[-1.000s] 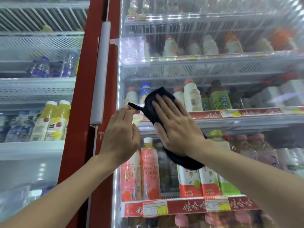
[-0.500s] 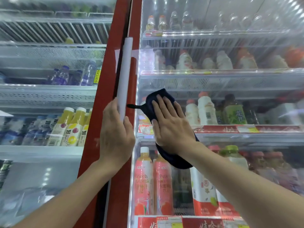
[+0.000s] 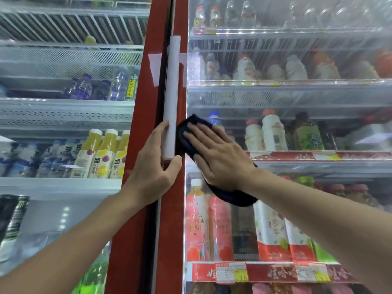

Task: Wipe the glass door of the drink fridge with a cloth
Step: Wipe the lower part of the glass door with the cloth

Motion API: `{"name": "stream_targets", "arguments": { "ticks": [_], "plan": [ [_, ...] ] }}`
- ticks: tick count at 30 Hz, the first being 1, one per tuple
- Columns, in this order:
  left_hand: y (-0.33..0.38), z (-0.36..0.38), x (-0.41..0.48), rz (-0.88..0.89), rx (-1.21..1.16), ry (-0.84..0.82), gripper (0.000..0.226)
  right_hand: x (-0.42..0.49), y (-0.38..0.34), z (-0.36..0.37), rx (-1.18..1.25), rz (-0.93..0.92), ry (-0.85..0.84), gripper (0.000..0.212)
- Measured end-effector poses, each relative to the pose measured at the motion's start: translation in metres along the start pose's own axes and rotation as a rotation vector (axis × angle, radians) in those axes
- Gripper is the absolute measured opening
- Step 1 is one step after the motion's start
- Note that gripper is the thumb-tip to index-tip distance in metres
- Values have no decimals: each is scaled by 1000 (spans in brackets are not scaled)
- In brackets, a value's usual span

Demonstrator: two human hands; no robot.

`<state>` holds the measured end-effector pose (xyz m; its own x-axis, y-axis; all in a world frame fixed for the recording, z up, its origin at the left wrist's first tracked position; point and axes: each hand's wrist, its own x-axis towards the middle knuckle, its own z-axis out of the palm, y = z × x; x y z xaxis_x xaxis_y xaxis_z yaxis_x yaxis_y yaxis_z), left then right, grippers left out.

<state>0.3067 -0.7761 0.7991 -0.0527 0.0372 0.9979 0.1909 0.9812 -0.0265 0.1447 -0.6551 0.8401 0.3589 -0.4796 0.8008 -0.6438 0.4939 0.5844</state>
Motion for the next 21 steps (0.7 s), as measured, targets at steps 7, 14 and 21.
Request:
{"name": "stream_targets", "arguments": {
  "ticks": [7,14,21],
  "plan": [
    [-2,5,-1,-14,-78,-16,82,4,-69,12,79,322,66,70],
    [4,-8,3,-50,-87,-76,75,-36,-130,21,172,440,129,67],
    [22,-6,-18,-50,58,252,37,-41,-120,-4,458,389,-49,68]
  ]
}}
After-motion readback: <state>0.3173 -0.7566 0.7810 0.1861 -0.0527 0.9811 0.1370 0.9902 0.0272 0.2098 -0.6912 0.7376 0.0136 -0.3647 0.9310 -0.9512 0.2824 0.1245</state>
